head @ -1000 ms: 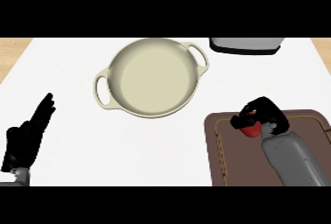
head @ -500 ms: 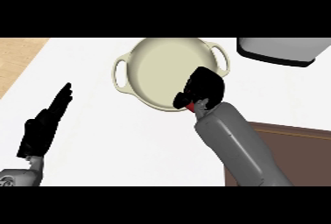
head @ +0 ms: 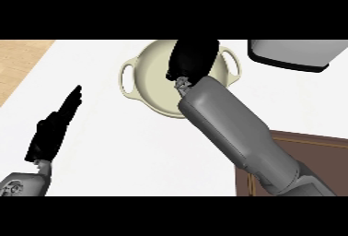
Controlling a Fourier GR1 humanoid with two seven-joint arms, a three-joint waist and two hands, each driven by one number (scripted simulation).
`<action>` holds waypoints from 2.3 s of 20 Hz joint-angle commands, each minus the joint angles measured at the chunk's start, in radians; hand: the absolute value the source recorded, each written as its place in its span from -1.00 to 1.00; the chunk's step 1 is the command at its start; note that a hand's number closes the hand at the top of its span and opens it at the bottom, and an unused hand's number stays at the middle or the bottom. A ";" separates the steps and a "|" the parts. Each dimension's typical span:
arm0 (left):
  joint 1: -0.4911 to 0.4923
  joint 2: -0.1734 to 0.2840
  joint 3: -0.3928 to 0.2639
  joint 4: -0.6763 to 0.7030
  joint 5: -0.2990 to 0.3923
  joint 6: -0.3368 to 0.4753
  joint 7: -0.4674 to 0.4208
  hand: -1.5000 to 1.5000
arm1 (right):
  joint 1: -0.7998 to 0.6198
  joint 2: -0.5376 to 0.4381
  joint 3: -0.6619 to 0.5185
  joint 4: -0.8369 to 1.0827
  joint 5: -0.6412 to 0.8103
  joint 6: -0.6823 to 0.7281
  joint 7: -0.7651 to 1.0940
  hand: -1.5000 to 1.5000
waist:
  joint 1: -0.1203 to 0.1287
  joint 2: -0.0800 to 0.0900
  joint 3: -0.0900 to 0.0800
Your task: Pick the tomato from the tray and place it in the pot
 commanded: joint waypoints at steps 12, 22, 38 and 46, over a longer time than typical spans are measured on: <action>-0.045 -0.007 0.016 0.028 -0.019 0.028 0.007 0.00 | -0.331 0.017 -0.110 0.226 0.229 -0.149 0.280 1.00 | -0.026 0.017 0.008; -0.033 -0.011 0.021 0.014 -0.011 0.025 0.021 0.00 | -0.363 0.017 -0.182 0.370 0.261 -0.227 0.275 1.00 | -0.051 0.016 0.011; -0.002 0.006 0.066 -0.005 0.000 0.033 0.027 0.00 | -0.264 0.013 -0.381 0.600 0.253 -0.511 0.055 1.00 | -0.105 0.025 0.016; -0.004 -0.007 0.059 0.015 0.007 0.014 -0.005 0.00 | -0.275 0.017 -0.475 0.611 0.196 -0.660 -0.008 -1.00 | -0.075 0.035 0.014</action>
